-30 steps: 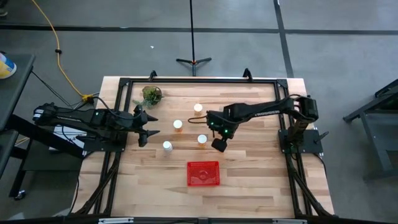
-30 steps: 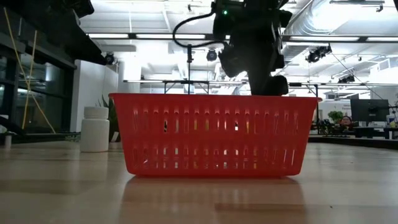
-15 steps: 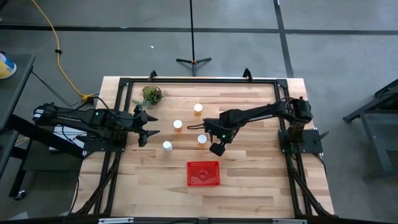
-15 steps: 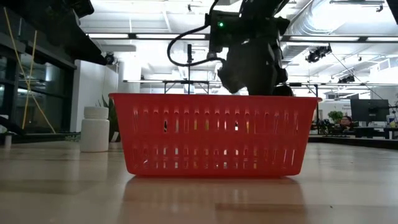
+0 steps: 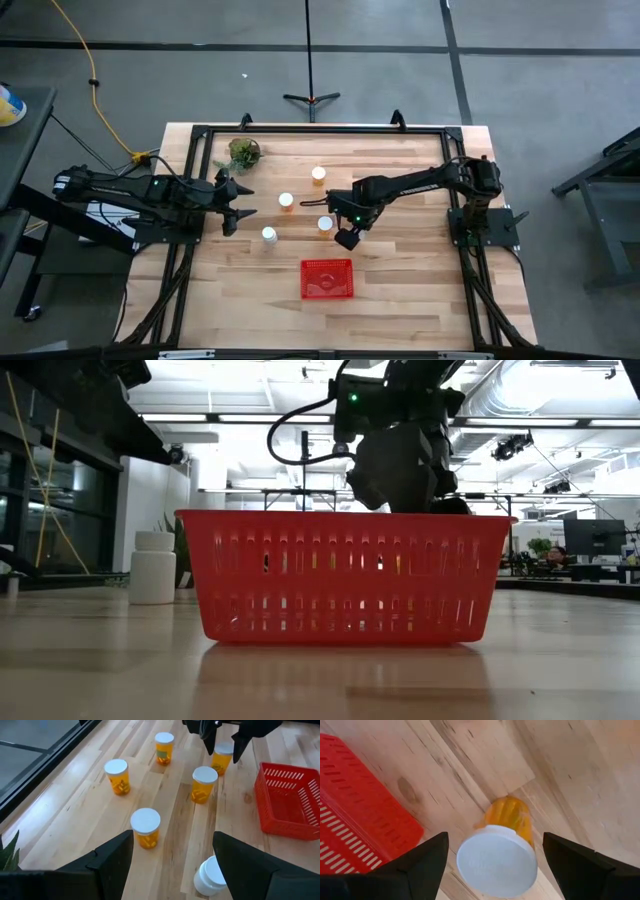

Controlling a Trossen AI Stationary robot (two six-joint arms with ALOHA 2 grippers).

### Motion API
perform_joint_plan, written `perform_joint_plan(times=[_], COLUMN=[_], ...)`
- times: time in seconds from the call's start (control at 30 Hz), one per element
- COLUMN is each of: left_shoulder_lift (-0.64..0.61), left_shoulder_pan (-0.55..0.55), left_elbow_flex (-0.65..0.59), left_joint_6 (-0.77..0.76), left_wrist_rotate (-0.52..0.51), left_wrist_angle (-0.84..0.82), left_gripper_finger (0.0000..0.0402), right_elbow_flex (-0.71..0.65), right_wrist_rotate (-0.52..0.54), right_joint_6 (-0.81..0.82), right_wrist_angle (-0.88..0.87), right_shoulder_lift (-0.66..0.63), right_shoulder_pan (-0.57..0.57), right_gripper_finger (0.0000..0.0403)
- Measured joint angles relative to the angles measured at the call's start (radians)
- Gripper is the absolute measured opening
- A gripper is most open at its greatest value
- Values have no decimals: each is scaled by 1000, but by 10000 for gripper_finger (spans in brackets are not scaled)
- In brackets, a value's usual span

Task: Pick and place pill bottles into a basket
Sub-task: Put the orange pill bottle into the red bin

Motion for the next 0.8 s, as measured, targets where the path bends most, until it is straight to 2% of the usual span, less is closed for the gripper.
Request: perform_joint_plan(times=[0.6,0.8], left_shoulder_lift=[0,0], left_shoulder_pan=[0,0], left_elbow_flex=[0,0], left_joint_6=[0,0], left_wrist_rotate=[0,0], left_wrist_angle=[3,2], left_gripper_finger=[308,308], right_elbow_flex=[0,0], right_wrist_rotate=[-6,-6], right_joint_6=[8,8], right_wrist_angle=[7,-11], right_shoulder_lift=[28,27], right_shoulder_pan=[7,7], right_gripper_finger=[314,290])
